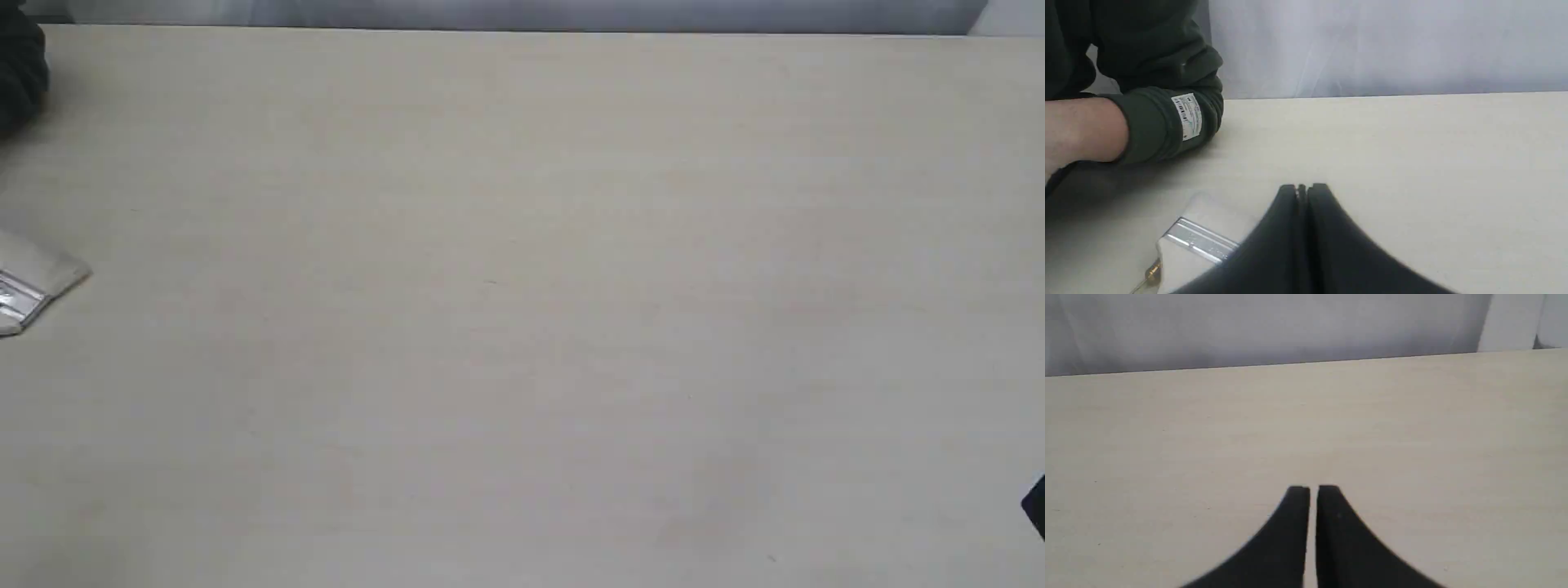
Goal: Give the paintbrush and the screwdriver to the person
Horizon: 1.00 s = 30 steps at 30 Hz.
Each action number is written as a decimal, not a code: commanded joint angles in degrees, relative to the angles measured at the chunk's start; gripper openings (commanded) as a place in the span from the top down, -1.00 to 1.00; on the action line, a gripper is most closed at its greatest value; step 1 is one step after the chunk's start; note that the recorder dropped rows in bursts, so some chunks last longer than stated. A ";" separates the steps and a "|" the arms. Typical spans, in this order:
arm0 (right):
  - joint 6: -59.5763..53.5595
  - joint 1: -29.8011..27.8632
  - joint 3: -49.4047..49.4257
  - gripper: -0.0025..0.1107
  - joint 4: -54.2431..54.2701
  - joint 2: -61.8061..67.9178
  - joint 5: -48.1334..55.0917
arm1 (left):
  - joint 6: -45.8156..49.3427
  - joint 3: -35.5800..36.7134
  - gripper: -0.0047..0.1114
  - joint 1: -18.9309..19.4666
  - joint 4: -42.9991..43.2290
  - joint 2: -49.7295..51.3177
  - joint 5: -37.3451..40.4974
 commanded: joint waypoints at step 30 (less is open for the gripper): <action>-16.67 -0.90 0.17 0.88 9.27 -0.31 1.43 | -0.12 0.12 0.92 -0.27 -0.16 -0.14 -0.61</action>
